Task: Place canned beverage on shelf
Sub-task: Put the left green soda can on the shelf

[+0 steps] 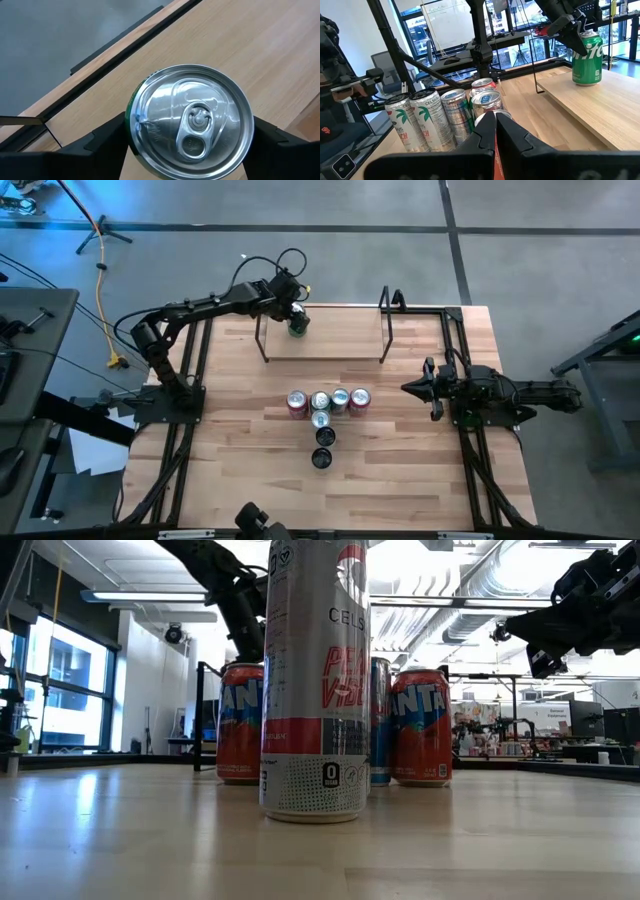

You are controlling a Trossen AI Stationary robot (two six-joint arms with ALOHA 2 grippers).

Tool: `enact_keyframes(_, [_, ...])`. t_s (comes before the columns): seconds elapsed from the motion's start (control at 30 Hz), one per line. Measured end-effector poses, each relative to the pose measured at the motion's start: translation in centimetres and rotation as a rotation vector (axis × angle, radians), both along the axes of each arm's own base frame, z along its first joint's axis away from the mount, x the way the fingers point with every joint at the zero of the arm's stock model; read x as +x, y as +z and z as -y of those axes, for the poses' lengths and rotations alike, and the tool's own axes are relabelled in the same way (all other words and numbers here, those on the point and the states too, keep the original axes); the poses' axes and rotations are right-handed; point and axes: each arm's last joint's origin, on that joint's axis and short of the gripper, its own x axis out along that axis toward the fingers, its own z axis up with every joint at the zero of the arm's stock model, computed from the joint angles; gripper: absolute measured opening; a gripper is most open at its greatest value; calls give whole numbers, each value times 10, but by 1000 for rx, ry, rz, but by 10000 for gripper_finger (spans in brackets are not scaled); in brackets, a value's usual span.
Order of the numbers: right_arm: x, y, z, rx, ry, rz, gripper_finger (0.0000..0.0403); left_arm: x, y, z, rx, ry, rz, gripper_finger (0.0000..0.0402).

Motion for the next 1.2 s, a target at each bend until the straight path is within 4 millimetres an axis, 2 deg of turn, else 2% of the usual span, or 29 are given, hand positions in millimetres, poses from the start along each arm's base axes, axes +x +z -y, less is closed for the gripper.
enact_keyframes(0.3, [0, 0, 0, 0, 0, 0, 0, -2, 4, 1, -7, 3, 14, 364])
enact_keyframes(0.47, [0, 0, 0, 0, 0, 0, 0, -9, 24, 0, 20, 18, 48, 393])
enact_keyframes(0.57, [0, 0, 0, 0, 0, 0, 0, -13, 39, 0, 51, 26, 86, 398])
enact_keyframes(0.77, [0, 0, 0, 0, 0, 0, 0, -24, 58, 9, 54, 58, 122, 399])
enact_keyframes(0.9, [0, 0, 0, 0, 0, 0, 0, -30, 64, 18, 53, 237, 118, 399])
enact_keyframes(1.2, [0, 0, 0, 0, 0, 0, 0, -14, 65, 43, 37, 282, 168, 399])
